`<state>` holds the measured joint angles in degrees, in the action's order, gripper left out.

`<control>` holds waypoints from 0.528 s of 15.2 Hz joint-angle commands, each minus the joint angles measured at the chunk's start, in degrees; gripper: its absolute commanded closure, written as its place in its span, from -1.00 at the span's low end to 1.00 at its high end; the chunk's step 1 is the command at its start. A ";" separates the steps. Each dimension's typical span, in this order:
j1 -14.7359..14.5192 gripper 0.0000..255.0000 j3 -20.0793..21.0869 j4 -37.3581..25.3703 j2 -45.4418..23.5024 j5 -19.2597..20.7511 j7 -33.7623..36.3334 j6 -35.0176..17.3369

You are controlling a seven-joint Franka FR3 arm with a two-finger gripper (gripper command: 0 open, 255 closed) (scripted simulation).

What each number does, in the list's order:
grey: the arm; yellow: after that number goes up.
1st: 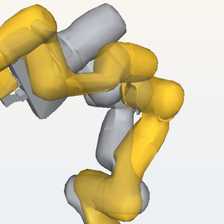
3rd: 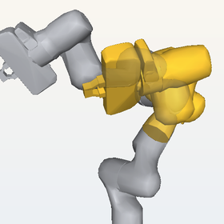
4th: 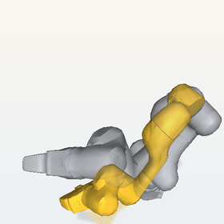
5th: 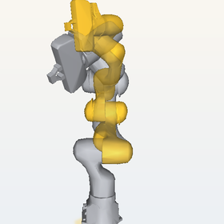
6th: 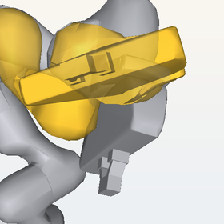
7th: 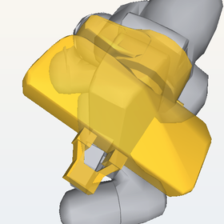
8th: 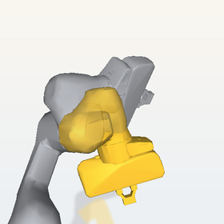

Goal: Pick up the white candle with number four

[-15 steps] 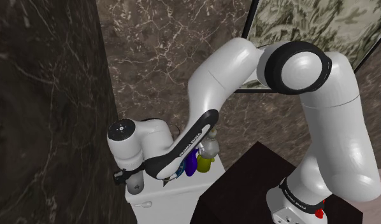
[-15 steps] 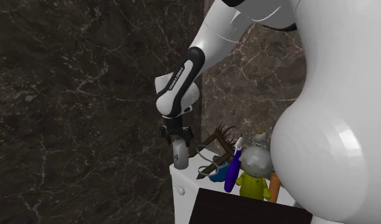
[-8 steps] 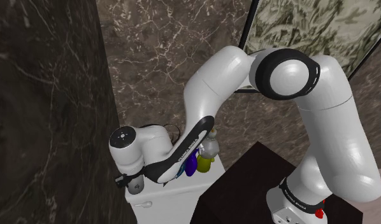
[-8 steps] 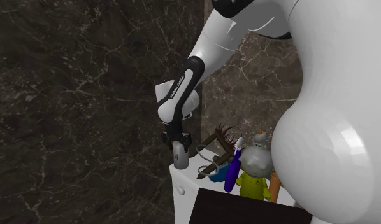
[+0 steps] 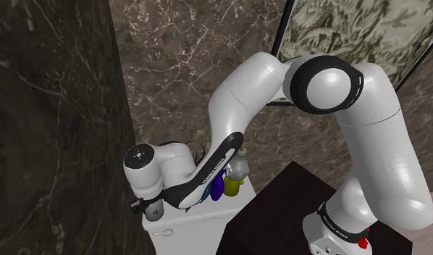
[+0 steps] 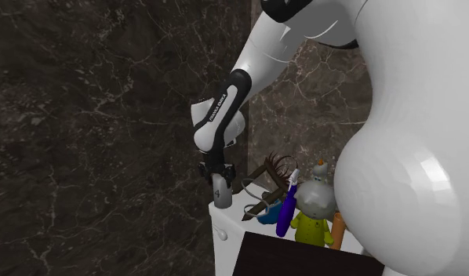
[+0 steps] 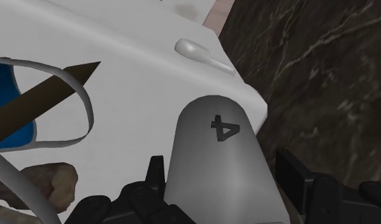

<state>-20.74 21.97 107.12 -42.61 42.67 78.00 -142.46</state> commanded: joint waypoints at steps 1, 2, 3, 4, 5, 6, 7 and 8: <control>0.03 1.00 -0.12 0.08 -0.15 0.07 0.06 -0.08; 0.27 1.00 0.22 0.36 0.50 -0.29 -0.23 0.28; 0.52 1.00 0.55 0.61 1.13 -0.65 -0.53 0.65; 0.77 1.00 0.88 0.86 1.77 -1.03 -0.83 1.03; 1.01 1.00 1.21 1.09 2.40 -1.40 -1.13 1.41; 1.25 1.00 1.54 1.31 3.03 -1.79 -1.44 1.79; 1.50 1.00 1.88 1.52 3.65 -2.18 -1.75 2.18; 1.74 1.00 2.21 1.71 4.27 -2.57 -2.07 2.57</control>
<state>-19.17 23.83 108.67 -38.95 40.48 76.18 -140.30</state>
